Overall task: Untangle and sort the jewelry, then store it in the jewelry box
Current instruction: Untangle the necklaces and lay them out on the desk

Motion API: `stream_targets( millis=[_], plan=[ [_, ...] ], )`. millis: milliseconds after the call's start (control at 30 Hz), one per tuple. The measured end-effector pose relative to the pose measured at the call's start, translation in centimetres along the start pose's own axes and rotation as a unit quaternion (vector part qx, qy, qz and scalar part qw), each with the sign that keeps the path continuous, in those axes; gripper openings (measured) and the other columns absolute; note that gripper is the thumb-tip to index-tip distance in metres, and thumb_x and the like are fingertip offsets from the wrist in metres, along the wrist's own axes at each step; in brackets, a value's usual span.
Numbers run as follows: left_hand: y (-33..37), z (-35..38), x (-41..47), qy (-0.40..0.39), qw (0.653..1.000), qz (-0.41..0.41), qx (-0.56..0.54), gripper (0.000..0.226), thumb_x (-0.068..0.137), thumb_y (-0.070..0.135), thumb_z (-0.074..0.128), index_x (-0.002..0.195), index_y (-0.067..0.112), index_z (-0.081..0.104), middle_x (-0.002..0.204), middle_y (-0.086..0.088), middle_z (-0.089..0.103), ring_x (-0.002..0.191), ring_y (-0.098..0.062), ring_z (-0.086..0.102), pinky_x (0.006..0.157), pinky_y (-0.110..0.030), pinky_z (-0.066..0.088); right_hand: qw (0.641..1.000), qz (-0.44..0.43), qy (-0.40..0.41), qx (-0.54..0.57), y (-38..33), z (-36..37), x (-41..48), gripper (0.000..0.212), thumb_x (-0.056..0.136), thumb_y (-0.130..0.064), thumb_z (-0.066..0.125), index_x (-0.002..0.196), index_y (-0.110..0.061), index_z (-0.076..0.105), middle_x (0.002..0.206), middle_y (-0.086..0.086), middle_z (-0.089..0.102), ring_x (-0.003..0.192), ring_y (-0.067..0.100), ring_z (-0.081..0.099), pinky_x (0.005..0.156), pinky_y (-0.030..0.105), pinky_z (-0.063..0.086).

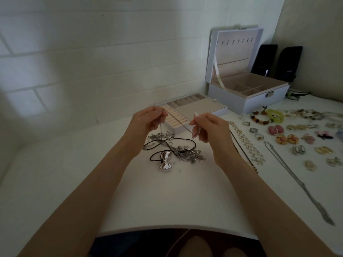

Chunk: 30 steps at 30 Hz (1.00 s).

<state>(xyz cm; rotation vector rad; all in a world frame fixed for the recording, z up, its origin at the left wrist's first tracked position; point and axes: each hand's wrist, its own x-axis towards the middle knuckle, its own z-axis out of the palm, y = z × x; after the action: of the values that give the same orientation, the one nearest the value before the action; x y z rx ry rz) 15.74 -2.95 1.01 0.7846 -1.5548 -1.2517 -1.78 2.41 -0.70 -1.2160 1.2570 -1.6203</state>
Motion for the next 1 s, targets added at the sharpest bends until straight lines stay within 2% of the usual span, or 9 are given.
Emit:
stream_targets(
  millis=[133,267,500,667,767,833,867,933,1000],
  plan=[
    [0.0,-0.1,0.1,-0.011,0.998,0.013,-0.059,0.028,0.093,0.015,0.049,0.073,0.02,0.068,0.068,0.007,0.056,0.062,-0.006,0.041,0.058,-0.016,0.033,0.984,-0.028,0.006,-0.175,0.8,0.4,0.0,0.027,0.092,-0.025,0.058,0.072,-0.008,0.066,0.055,-0.002,0.06,0.05,0.008,0.054,0.055,0.022,0.042],
    [0.4,-0.4,0.2,-0.008,0.99,0.021,-0.138,0.03,0.091,0.019,0.051,0.07,0.022,0.072,0.068,0.007,0.056,0.058,-0.003,0.042,0.054,-0.014,0.033,0.965,-0.033,-0.017,-0.258,1.4,0.6,-0.2,0.027,0.091,-0.028,0.059,0.074,-0.009,0.067,0.057,-0.001,0.059,0.053,0.01,0.05,0.056,0.022,0.041],
    [0.9,-0.8,0.1,0.009,0.982,0.048,-0.183,0.021,0.086,0.024,0.053,0.073,0.023,0.07,0.073,0.007,0.058,0.063,-0.002,0.047,0.057,-0.015,0.039,0.961,-0.044,-0.004,-0.273,1.4,0.7,-0.1,0.025,0.091,-0.026,0.06,0.075,-0.01,0.069,0.056,-0.006,0.056,0.049,0.002,0.045,0.05,0.009,0.035],
    [1.0,-0.8,0.0,-0.006,0.988,0.073,-0.139,0.032,0.092,0.024,0.047,0.071,0.03,0.069,0.092,0.009,0.067,0.076,-0.001,0.055,0.07,-0.021,0.037,0.954,-0.05,0.003,-0.294,1.7,0.6,0.0,0.025,0.092,-0.024,0.059,0.078,-0.006,0.07,0.057,-0.006,0.056,0.048,0.002,0.043,0.048,0.007,0.035],
    [1.2,-0.6,-0.1,-0.03,0.988,0.069,-0.138,0.013,0.084,0.036,0.064,0.072,0.031,0.067,0.113,0.008,0.067,0.095,-0.004,0.057,0.089,-0.026,0.039,0.953,-0.051,0.007,-0.299,1.7,0.6,0.0,0.026,0.093,-0.023,0.058,0.078,-0.006,0.07,0.058,-0.006,0.056,0.05,0.002,0.045,0.049,0.006,0.036],
    [1.2,-0.5,-0.3,-0.054,0.985,0.067,-0.149,0.01,0.076,0.04,0.067,0.075,0.03,0.068,0.126,0.006,0.062,0.111,-0.008,0.055,0.103,-0.037,0.04,0.952,-0.054,0.013,-0.302,1.6,0.6,0.0,0.026,0.093,-0.023,0.057,0.078,-0.006,0.069,0.057,-0.007,0.055,0.05,0.003,0.045,0.049,0.007,0.037],
    [1.2,-0.4,-0.4,-0.06,0.984,0.065,-0.157,0.009,0.076,0.038,0.067,0.076,0.03,0.069,0.131,0.004,0.058,0.115,-0.01,0.053,0.104,-0.04,0.04,0.951,-0.057,0.018,-0.303,1.7,0.6,0.1,0.026,0.093,-0.023,0.057,0.078,-0.006,0.069,0.056,-0.008,0.055,0.05,0.003,0.045,0.049,0.008,0.037],
    [1.2,-0.1,-0.4,-0.07,0.982,0.056,-0.168,0.008,0.078,0.032,0.063,0.076,0.028,0.07,0.139,0.005,0.052,0.117,-0.011,0.052,0.097,-0.036,0.047,0.95,-0.061,0.024,-0.305,1.7,0.6,0.1,0.026,0.094,-0.023,0.056,0.078,-0.006,0.069,0.055,-0.009,0.053,0.049,0.003,0.045,0.05,0.01,0.038],
    [1.3,0.0,-0.5,-0.069,0.98,0.048,-0.179,0.009,0.079,0.027,0.061,0.077,0.026,0.069,0.141,0.006,0.05,0.107,-0.01,0.057,0.081,-0.025,0.052,0.949,-0.059,0.023,-0.309,1.8,0.6,0.1,0.026,0.094,-0.022,0.056,0.078,-0.005,0.068,0.054,-0.009,0.051,0.048,0.004,0.044,0.052,0.014,0.04]
  ],
)
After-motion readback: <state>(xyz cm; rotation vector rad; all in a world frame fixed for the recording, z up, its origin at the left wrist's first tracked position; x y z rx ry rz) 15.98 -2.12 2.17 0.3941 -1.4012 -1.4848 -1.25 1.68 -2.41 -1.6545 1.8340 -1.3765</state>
